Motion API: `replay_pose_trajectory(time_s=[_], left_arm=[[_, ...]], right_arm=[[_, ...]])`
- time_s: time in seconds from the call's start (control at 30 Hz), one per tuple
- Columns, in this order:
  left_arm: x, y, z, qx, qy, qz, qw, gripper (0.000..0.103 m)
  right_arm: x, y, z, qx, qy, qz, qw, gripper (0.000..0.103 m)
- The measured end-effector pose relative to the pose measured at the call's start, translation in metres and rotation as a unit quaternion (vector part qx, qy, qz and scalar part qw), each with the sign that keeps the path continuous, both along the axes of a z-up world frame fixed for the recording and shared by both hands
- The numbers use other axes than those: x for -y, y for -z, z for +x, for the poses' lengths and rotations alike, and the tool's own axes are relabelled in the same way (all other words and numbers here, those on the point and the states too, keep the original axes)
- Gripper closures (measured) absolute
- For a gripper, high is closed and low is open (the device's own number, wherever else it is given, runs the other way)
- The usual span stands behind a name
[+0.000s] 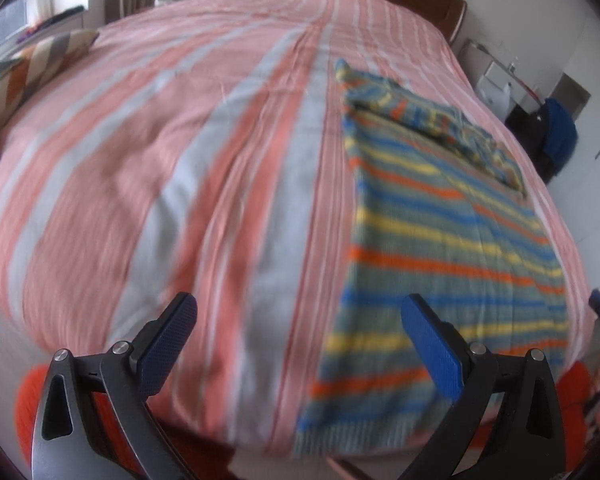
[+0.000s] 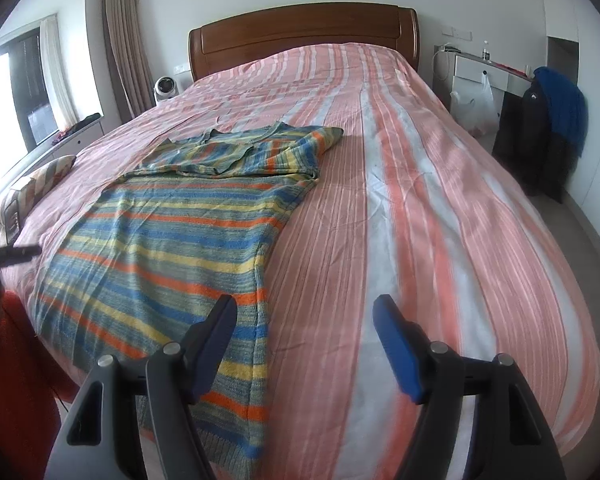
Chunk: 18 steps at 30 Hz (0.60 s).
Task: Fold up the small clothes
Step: 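Move both tools to the sweater hem edge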
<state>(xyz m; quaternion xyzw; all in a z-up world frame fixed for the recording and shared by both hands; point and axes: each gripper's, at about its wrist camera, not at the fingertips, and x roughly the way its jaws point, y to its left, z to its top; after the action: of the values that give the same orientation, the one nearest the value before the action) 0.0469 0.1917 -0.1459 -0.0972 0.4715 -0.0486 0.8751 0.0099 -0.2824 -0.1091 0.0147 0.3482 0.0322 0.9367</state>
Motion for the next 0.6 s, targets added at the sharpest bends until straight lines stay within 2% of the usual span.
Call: replay_pose_trajectory(time_s=[0.13,0.3,0.5,0.6], left_arm=[[0.001,0.012,-0.012,-0.034,0.004,-0.005,0.9994,0.001],[0.017,0.022,-0.025,-0.073,0.034,0.003,0.9967,0.001],[0.047,0.030,-0.035,-0.101,0.081,0.042,0.9907,0.001],[0.051,0.031,-0.032,-0.105,0.073,0.057,0.9901,0.002]], right_arm=[[0.007,-0.006,-0.003,-0.008,-0.006,-0.006,1.000,0.033],[0.013,-0.010,-0.013,-0.045,-0.035,0.001,0.998,0.032],[-0.005,0.016,-0.033,-0.128,-0.094,0.047,0.986,0.032],[-0.022,0.031,-0.037,-0.152,-0.118,0.049,0.980,0.033]])
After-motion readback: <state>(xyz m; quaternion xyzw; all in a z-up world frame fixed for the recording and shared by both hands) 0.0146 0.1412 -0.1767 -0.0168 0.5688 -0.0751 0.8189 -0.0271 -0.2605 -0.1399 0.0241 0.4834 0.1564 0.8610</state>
